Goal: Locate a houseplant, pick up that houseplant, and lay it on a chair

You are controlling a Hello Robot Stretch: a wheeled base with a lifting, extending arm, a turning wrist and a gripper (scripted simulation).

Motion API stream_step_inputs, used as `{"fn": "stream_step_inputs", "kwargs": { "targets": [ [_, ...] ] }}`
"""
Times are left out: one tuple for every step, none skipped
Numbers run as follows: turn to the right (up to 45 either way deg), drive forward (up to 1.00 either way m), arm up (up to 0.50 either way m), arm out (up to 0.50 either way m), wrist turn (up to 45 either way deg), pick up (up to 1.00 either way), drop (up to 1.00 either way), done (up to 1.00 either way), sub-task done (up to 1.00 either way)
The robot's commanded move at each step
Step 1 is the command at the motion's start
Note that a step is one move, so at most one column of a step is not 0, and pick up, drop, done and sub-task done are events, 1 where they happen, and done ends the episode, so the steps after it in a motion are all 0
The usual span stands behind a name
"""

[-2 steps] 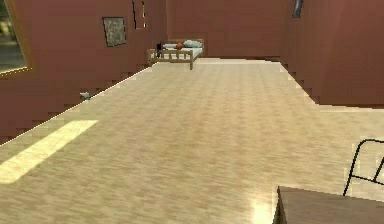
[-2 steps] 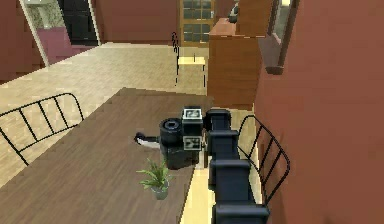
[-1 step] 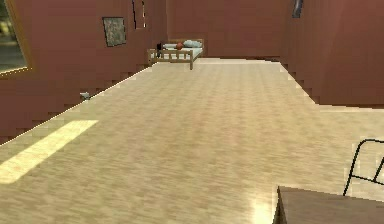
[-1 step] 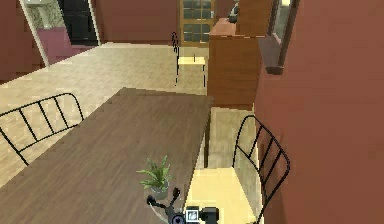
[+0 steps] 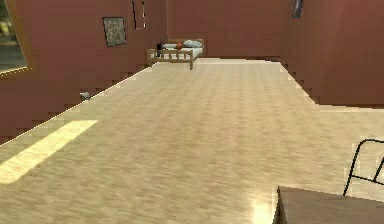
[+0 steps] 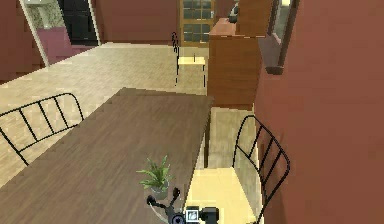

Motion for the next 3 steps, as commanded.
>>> {"fn": "stream_step_inputs", "kwargs": {
  "targets": [
    [0.0,0.0,0.1,0.0,0.0,0.0,0.0,0.0,0.0],
    [0.0,0.0,0.26,0.0,0.0,0.0,0.0,0.0,0.0],
    [0.0,0.0,0.0,0.0,-45.0,0.0,0.0,0.0,0.0]
  ]
}}
